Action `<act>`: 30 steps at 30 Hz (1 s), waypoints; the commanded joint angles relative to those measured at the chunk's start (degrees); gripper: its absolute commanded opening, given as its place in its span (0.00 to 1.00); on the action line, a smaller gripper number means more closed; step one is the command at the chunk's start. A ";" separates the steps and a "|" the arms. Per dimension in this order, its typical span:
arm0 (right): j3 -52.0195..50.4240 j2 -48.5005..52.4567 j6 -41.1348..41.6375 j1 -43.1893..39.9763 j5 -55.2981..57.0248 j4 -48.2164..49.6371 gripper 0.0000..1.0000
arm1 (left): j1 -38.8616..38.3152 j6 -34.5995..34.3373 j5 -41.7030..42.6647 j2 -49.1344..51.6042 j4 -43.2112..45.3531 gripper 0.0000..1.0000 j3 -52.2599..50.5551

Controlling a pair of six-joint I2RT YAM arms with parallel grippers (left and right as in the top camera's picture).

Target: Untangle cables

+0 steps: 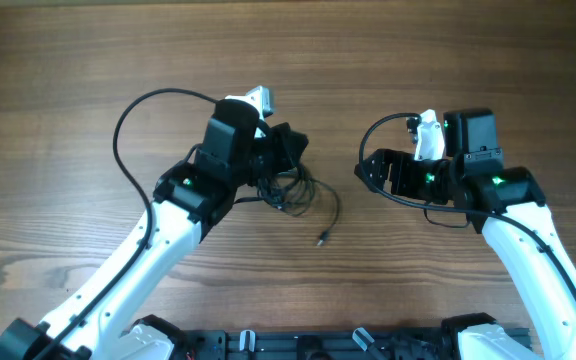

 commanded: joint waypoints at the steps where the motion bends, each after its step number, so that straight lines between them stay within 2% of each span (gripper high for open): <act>1: 0.48 0.96 0.07 0.24 -0.07 0.28 1.00 | 0.24 3.23 2.12 -2.23 0.66 0.04 0.68; 4: 0.48 0.96 0.04 0.24 0.02 0.26 1.00 | 0.24 5.88 -0.79 -2.19 -3.37 0.04 0.68; 6: 0.48 0.96 0.02 0.24 0.11 0.28 1.00 | 0.24 5.84 -7.26 -2.19 -9.90 0.07 0.68; 7: 0.48 0.96 0.02 0.24 0.11 0.28 1.00 | 0.24 5.81 -13.73 -2.01 -15.17 0.20 0.63; 10: 0.48 0.96 0.02 0.24 0.11 0.28 1.00 | 0.26 5.79 -19.87 -1.09 -20.39 0.27 0.63; 12: 0.46 0.96 0.02 0.24 0.11 0.26 1.00 | 0.28 5.77 -20.41 0.20 -21.84 0.44 0.61; 15: 0.46 0.96 0.04 0.24 0.11 0.28 1.00 | 0.28 5.11 -18.43 2.78 -21.84 0.45 0.61; 18: 0.46 0.96 0.09 0.24 0.09 0.26 1.00 | 0.28 1.46 -17.16 6.19 -21.90 0.42 0.61; 21: 0.46 0.96 0.07 0.24 0.09 0.24 1.00 | 0.28 -4.96 -16.52 9.92 -22.18 0.39 0.61; 23: 0.48 0.96 0.09 0.24 0.11 0.22 1.00 | 0.28 -9.88 -15.41 11.93 -22.16 0.42 0.61; 25: 0.48 0.96 0.07 0.24 0.11 0.20 1.00 | 0.28 -15.02 -15.30 13.44 -22.16 0.49 0.61; 28: 0.48 0.96 0.04 0.24 0.11 0.17 1.00 | 0.28 -21.03 -15.28 15.04 -22.18 0.53 0.61; 30: 0.48 0.96 0.04 0.24 0.11 0.17 1.00 | 0.28 -22.51 -15.32 15.45 -22.16 0.54 0.61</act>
